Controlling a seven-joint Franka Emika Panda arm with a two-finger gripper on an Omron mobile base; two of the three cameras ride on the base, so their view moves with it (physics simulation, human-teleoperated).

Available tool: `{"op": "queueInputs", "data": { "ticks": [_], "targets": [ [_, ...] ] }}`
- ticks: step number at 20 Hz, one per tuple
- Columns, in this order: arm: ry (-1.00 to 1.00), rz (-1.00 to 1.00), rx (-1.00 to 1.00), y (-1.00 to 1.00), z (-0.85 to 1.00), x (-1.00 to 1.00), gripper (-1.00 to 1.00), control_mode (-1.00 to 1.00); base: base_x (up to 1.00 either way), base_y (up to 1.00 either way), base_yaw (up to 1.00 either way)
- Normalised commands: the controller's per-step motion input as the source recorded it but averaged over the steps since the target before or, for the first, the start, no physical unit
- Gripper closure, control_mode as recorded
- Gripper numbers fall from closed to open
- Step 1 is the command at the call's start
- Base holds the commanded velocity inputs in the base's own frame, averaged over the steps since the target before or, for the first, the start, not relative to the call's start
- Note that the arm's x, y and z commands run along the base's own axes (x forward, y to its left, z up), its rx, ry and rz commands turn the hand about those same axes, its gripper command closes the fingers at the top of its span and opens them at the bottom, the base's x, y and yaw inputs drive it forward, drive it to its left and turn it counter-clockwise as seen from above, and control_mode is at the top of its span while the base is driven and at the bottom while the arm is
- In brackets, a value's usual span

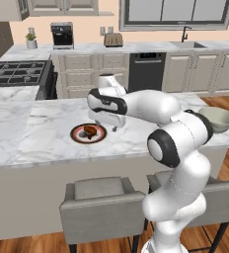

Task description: Pick the chicken drumstick and broccoli from their plates and place them in the bowl. Then put the bowl in the fridge.

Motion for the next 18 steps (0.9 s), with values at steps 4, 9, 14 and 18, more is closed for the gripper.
{"op": "queueInputs", "data": {
  "ticks": [4, 9, 14, 18],
  "targets": [
    [0.18, -0.04, 0.02, 0.10, -0.33, 0.47, -1.00, -1.00, 0.00, 0.00, 0.00],
    [0.05, 0.00, 0.00, 0.16, -0.30, 0.32, -1.00, -1.00, 0.00, 0.00, 0.00],
    [0.00, 0.00, 0.00, 0.17, -0.29, 0.32, -1.00, -1.00, 0.00, 0.00, 0.00],
    [0.00, 0.00, 0.00, 0.11, -0.30, 0.17, -1.00, -1.00, 0.00, 0.00, 0.00]
  ]
}}
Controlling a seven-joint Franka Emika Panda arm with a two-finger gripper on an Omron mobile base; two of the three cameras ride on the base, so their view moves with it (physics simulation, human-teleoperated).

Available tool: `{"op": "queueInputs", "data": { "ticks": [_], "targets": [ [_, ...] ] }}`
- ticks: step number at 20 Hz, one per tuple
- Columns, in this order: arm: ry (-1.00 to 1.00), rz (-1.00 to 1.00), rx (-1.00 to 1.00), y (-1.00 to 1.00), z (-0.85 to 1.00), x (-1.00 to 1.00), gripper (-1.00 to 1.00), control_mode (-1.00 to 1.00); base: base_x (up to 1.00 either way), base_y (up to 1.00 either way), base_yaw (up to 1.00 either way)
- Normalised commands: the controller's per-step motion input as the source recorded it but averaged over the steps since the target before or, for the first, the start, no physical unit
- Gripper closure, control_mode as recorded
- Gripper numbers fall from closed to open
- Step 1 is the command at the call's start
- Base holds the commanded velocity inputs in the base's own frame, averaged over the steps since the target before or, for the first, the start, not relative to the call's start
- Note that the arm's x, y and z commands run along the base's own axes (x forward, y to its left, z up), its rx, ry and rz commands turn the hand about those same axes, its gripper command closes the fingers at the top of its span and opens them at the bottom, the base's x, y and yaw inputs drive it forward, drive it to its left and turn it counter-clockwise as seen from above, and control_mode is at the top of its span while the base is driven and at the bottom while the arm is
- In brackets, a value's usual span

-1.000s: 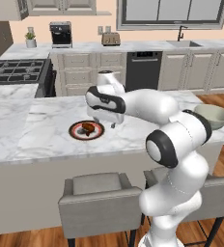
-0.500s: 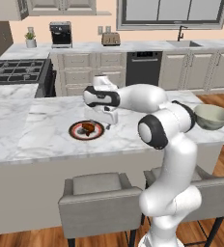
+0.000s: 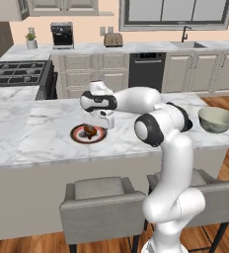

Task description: Pick the chicken drumstick and broccoli from their plates and place them in the bowl. Then put the bowl in the fridge.

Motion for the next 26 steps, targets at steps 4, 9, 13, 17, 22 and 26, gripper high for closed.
{"op": "queueInputs", "data": {
  "ticks": [4, 9, 13, 17, 22, 26],
  "targets": [
    [0.00, -0.01, 0.00, 0.08, -0.28, 0.19, -1.00, -1.00, 0.00, 0.00, 0.00],
    [-0.01, -0.01, 0.00, 0.01, -0.27, 0.18, -1.00, -1.00, 0.00, 0.00, 0.00],
    [0.00, -0.01, 0.00, 0.00, -0.25, 0.15, -1.00, -1.00, 0.00, 0.00, 0.00],
    [-0.04, -0.01, 0.00, 0.01, -0.16, 0.23, -1.00, -1.00, 0.00, 0.00, 0.00],
    [-0.08, -0.02, 0.00, 0.04, -0.12, 0.23, -1.00, -1.00, 0.00, 0.00, 0.00],
    [-0.05, -0.04, 0.01, 0.09, -0.09, 0.21, -1.00, -1.00, 0.00, 0.00, 0.00]
  ]
}}
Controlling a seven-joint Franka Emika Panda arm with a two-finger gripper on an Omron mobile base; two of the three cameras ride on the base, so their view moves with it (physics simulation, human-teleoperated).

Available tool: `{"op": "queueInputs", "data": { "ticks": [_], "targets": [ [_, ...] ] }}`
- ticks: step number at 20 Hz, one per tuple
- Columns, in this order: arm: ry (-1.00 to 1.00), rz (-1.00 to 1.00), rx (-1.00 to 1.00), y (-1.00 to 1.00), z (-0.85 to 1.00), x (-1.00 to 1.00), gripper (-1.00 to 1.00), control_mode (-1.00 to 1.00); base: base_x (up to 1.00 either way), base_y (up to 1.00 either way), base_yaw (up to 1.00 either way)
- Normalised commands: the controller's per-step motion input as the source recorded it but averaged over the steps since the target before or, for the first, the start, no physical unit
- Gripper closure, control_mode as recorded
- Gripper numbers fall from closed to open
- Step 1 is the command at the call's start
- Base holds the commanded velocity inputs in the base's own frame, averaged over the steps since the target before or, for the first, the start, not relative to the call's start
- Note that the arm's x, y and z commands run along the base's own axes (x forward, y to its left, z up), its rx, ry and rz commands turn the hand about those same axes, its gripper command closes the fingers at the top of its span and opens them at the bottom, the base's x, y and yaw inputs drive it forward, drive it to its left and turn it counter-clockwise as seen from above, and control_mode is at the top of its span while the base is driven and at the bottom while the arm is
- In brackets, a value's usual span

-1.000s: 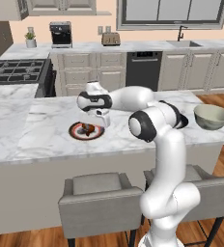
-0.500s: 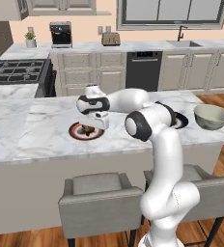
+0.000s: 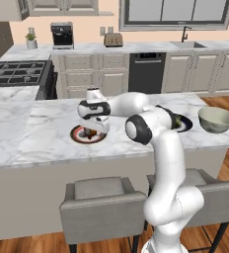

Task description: Pick the chicken drumstick and broccoli from their plates and place them in the bowl. Then put the bowl in the fridge.

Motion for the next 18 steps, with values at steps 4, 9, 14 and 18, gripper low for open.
{"op": "queueInputs", "data": {
  "ticks": [4, 9, 14, 18],
  "targets": [
    [0.00, -0.05, 0.03, 0.10, -0.17, 0.12, -1.00, -1.00, 0.00, 0.00, 0.00],
    [0.00, -0.02, 0.00, 0.04, -0.17, 0.18, -1.00, -1.00, 0.00, 0.00, 0.00],
    [-0.01, 0.00, 0.00, 0.08, -0.10, 0.21, -1.00, -1.00, 0.00, 0.00, 0.00],
    [-0.01, 0.00, 0.00, 0.10, -0.11, 0.20, -1.00, -1.00, 0.00, 0.00, 0.00]
  ]
}}
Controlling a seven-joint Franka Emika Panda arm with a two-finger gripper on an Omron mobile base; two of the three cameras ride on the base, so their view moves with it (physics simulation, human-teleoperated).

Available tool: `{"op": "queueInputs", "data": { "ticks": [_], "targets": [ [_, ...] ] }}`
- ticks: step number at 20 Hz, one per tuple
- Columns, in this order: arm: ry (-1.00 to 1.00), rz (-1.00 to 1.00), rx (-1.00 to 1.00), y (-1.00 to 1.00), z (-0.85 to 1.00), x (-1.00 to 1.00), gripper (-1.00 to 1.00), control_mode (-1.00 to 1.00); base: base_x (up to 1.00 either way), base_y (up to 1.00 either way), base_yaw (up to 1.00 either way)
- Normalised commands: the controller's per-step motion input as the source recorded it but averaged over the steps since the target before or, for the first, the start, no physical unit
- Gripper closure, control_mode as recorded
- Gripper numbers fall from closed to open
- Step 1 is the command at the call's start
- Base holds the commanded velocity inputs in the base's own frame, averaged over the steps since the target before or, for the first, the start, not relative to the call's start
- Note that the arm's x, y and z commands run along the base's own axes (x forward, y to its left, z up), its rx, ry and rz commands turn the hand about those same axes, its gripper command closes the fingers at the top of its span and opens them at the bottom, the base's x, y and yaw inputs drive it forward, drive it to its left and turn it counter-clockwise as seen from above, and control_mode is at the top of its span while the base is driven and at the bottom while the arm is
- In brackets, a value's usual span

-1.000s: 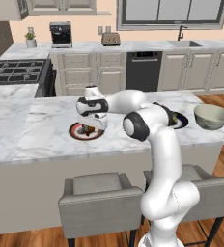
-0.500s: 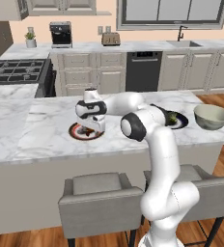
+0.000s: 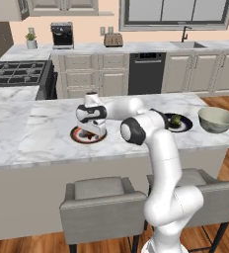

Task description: Pick the chicken drumstick and broccoli from their plates and place them in the bowl. Then put the bowl in the fridge.

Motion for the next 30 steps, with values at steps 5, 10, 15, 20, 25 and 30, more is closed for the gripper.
{"op": "queueInputs", "data": {
  "ticks": [5, 10, 15, 20, 25, 30],
  "targets": [
    [0.00, 0.00, 0.01, 0.12, -0.12, 0.22, -1.00, -1.00, 0.00, 0.00, 0.00],
    [0.00, 0.00, 0.00, 0.01, -0.17, 0.03, 1.00, -1.00, 0.00, 0.00, 0.00],
    [0.00, 0.00, 0.00, -0.01, -0.16, 0.00, 1.00, -1.00, 0.00, 0.00, 0.00],
    [0.00, 0.00, 0.02, -0.04, 0.01, -0.01, 1.00, -1.00, 0.00, 0.00, 0.00],
    [0.00, 0.03, 0.10, -0.13, 0.51, -0.26, 1.00, -1.00, 0.00, 0.00, 0.00],
    [-0.05, 0.14, 0.05, -0.24, 0.56, -0.41, 1.00, -1.00, 0.00, 0.00, 0.00]
  ]
}}
